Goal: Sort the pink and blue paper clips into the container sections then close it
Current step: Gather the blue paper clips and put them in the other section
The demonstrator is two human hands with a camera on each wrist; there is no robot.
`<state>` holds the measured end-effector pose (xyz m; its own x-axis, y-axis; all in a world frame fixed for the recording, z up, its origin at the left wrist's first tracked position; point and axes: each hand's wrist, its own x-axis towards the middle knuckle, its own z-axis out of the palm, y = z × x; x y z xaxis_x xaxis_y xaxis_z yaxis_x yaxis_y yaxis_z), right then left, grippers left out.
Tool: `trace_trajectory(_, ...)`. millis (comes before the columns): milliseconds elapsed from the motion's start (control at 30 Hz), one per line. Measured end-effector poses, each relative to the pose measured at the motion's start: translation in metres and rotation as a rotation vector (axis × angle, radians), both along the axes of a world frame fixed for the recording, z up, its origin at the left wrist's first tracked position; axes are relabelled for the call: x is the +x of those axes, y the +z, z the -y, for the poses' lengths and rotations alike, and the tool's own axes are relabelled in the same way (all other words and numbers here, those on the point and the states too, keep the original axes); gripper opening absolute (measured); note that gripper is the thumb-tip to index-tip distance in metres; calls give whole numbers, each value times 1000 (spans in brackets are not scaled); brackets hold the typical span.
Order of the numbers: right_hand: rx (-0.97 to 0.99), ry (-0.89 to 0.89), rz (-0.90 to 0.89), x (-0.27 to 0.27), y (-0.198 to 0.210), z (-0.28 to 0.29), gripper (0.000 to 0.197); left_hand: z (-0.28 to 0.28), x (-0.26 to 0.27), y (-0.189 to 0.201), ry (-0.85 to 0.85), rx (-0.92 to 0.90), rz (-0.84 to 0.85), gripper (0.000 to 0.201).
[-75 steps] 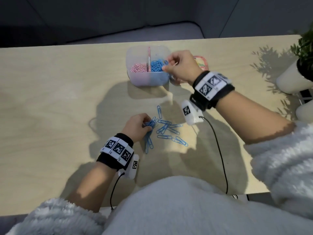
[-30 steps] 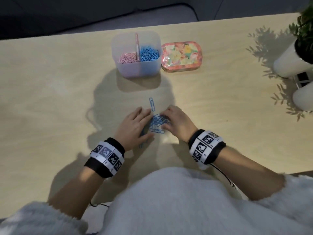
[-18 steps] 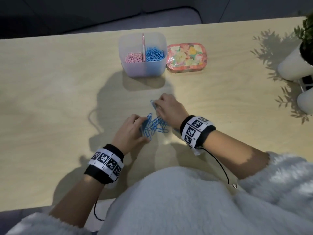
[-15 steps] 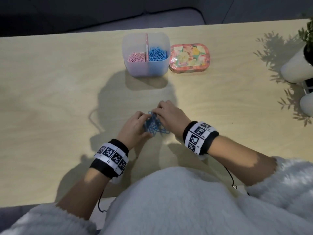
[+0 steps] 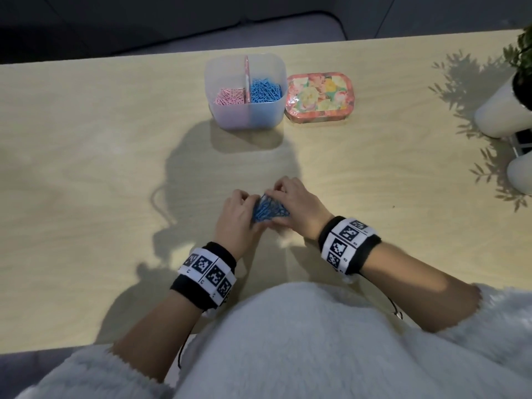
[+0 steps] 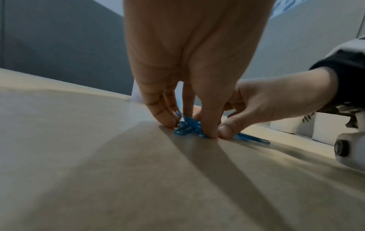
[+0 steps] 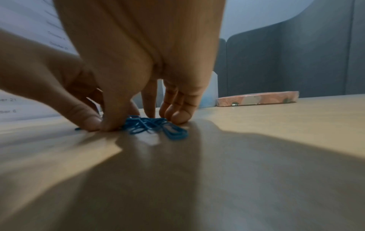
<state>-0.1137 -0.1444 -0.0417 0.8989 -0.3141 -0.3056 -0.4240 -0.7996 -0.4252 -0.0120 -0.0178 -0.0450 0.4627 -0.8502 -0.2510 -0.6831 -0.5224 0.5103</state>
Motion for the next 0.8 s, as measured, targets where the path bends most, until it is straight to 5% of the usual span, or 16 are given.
trace_trajectory(167,86,-39,84,12,-5,2,23,5,7,0,-54,-84,36,26)
trace_trajectory(633,107,-29,-44,22,3,12,10,10,35,12,-76,33,2,23)
trace_trajectory(800,244,-150,75,29,21,43,6,12,41,13,52,7,-108,18)
